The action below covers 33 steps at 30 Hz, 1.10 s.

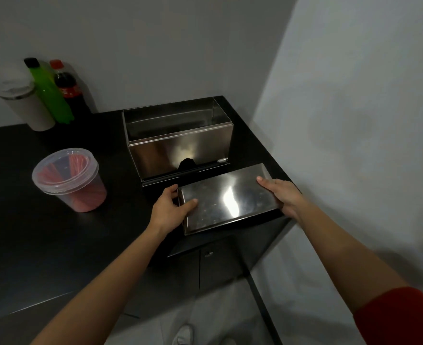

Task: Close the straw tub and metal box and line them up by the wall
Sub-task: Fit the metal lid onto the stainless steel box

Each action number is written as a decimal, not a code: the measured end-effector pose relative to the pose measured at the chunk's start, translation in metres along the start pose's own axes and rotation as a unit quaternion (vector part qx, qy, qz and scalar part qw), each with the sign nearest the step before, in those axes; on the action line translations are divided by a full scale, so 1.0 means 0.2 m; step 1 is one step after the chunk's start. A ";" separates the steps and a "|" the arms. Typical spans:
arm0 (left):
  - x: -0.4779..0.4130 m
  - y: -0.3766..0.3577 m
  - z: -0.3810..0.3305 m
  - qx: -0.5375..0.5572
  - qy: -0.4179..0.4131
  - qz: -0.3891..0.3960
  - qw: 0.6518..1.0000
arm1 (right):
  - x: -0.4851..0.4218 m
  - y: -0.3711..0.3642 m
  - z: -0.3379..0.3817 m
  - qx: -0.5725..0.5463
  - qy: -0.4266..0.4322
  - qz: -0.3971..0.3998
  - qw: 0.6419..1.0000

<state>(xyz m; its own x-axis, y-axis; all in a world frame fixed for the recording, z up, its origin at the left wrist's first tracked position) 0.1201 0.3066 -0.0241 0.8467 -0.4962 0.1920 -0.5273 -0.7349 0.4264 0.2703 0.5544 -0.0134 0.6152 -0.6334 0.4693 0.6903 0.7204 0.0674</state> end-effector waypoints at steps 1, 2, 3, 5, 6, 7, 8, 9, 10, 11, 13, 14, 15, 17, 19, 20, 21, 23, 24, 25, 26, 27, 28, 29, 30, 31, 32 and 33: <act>0.00 0.00 0.00 0.006 0.007 -0.015 1.000 | 0.01 0.00 -0.01 -0.004 0.000 0.008 1.000; 0.00 0.00 0.01 0.009 0.014 -0.026 1.000 | 0.01 0.01 -0.01 -0.008 0.000 0.014 1.000; -0.01 0.00 0.01 0.014 0.020 -0.031 0.999 | 0.01 0.01 -0.01 -0.012 0.002 0.018 1.000; -0.01 0.00 0.02 0.029 0.035 -0.035 0.998 | 0.02 0.01 -0.01 -0.025 0.002 0.024 0.999; -0.01 -0.01 0.02 0.035 0.042 -0.037 0.998 | 0.02 0.01 -0.01 -0.034 0.001 0.025 0.999; -0.01 -0.01 0.03 0.038 0.048 -0.039 0.997 | 0.03 0.01 -0.01 -0.044 0.001 0.024 0.999; -0.01 -0.01 0.02 0.037 0.051 -0.041 0.997 | 0.03 0.00 -0.01 -0.053 0.002 0.021 0.998; 0.00 -0.01 0.02 0.031 0.051 -0.043 0.997 | 0.03 0.00 -0.01 -0.059 0.005 0.015 0.998; 0.00 -0.01 0.01 0.021 0.047 -0.045 0.998 | 0.04 -0.01 0.00 -0.061 0.008 0.008 0.998; 0.00 -0.01 0.01 0.011 0.039 -0.048 0.998 | 0.04 -0.01 0.00 -0.060 0.010 -0.001 0.998; 0.02 0.00 -0.01 -0.005 0.019 -0.060 0.998 | 0.05 -0.02 0.01 -0.040 0.023 -0.029 0.999; 0.03 0.01 -0.03 -0.009 0.008 -0.069 0.998 | 0.05 -0.03 0.02 -0.022 0.036 -0.048 0.998; 0.04 0.02 -0.04 -0.009 0.000 -0.080 0.997 | 0.05 -0.03 0.03 0.000 0.052 -0.068 0.996; 0.07 0.02 -0.07 0.002 -0.011 -0.102 0.995 | 0.05 -0.05 0.04 0.038 0.090 -0.101 0.990; 0.10 0.02 -0.09 0.011 -0.023 -0.127 0.992 | 0.05 -0.07 0.05 0.070 0.131 -0.127 0.981; 0.12 0.02 -0.09 0.015 -0.028 -0.140 0.990 | 0.05 -0.08 0.05 0.087 0.150 -0.137 0.975; 0.13 0.02 -0.10 0.020 -0.033 -0.151 0.988 | 0.06 -0.09 0.05 0.101 0.167 -0.142 0.970; 0.14 0.03 -0.12 0.034 -0.043 -0.165 0.985 | 0.06 -0.11 0.06 0.117 0.202 -0.144 0.962; 0.14 0.04 -0.13 0.042 -0.048 -0.169 0.983 | 0.07 -0.11 0.07 0.123 0.220 -0.144 0.957; 0.15 0.05 -0.14 0.049 -0.053 -0.173 0.982 | 0.07 -0.12 0.08 0.129 0.234 -0.147 0.952; 0.15 0.06 -0.15 0.055 -0.059 -0.176 0.981 | 0.08 -0.12 0.10 0.130 0.246 -0.151 0.948; 0.15 0.07 -0.16 0.061 -0.067 -0.181 0.979 | 0.08 -0.13 0.11 0.126 0.257 -0.155 0.945; 0.15 0.07 -0.18 0.067 -0.075 -0.187 0.977 | 0.09 -0.13 0.13 0.122 0.267 -0.159 0.943; 0.15 0.08 -0.19 0.073 -0.085 -0.195 0.975 | 0.09 -0.14 0.15 0.118 0.276 -0.163 0.940; 0.16 0.09 -0.21 0.077 -0.094 -0.202 0.972 | 0.10 -0.15 0.17 0.112 0.285 -0.168 0.937; 0.16 0.10 -0.22 0.079 -0.104 -0.209 0.969 | 0.10 -0.16 0.19 0.102 0.294 -0.173 0.934; 0.16 0.12 -0.24 0.080 -0.113 -0.214 0.967 | 0.10 -0.17 0.21 0.087 0.303 -0.178 0.932; 0.16 0.13 -0.26 0.079 -0.122 -0.221 0.964 | 0.10 -0.18 0.23 0.072 0.311 -0.181 0.930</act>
<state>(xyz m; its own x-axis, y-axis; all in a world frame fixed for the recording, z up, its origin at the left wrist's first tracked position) 0.1366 0.2954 0.0393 0.9599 -0.1979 -0.1987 -0.1391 -0.9512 0.2756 0.2405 0.5285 0.0349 0.4842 -0.8506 -0.2050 0.8649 0.4298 0.2593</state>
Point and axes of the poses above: each hand's wrist, its own x-axis away from the middle knuckle, its own y-axis out of the back of the hand, z = x × y, the point moved 1 cm from there along -x, towards the middle knuckle
